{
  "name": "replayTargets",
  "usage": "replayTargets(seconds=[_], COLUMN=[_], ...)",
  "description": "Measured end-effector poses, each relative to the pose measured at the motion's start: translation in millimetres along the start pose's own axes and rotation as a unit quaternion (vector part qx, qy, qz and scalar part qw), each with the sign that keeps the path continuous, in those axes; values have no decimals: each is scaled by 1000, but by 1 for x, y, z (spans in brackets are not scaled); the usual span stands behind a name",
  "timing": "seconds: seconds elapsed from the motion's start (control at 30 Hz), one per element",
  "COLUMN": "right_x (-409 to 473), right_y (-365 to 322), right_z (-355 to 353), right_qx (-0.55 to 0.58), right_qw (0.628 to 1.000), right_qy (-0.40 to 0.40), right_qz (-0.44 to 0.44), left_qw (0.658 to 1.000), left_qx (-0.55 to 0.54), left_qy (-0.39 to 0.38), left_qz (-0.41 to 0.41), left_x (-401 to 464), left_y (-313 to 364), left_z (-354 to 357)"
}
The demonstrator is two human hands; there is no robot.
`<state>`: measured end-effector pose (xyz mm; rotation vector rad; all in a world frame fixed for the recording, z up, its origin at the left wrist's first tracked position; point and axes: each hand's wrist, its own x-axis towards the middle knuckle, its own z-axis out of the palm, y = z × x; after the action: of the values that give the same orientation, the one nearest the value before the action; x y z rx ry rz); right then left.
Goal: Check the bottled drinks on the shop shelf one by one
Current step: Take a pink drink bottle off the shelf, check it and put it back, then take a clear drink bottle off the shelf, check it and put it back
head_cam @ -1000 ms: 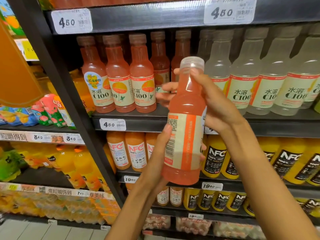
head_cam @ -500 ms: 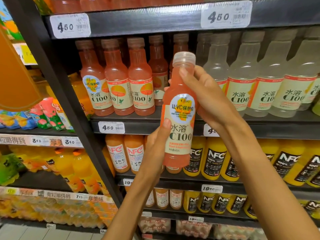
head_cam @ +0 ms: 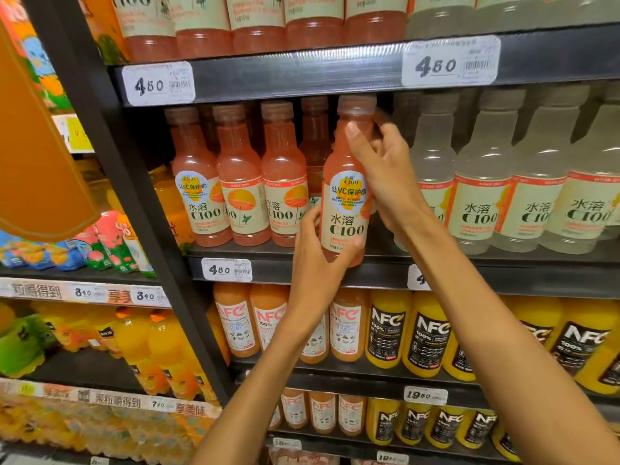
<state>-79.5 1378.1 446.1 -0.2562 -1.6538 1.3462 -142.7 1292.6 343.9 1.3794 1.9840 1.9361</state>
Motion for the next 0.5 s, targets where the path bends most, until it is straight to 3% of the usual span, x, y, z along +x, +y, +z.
replayTargets(seconds=[0.3,0.5], right_x=[15,2], right_y=[16,36], right_z=[3,-10], right_qx=[-76,-39], right_qw=[997,997], right_qy=[16,-47], right_qz=[-4,-56], left_qw=[998,987], left_qx=[7,41], left_qy=[67,155], left_qz=[-11,-26], left_x=[6,4], left_y=[-8,-12], left_z=[13,21])
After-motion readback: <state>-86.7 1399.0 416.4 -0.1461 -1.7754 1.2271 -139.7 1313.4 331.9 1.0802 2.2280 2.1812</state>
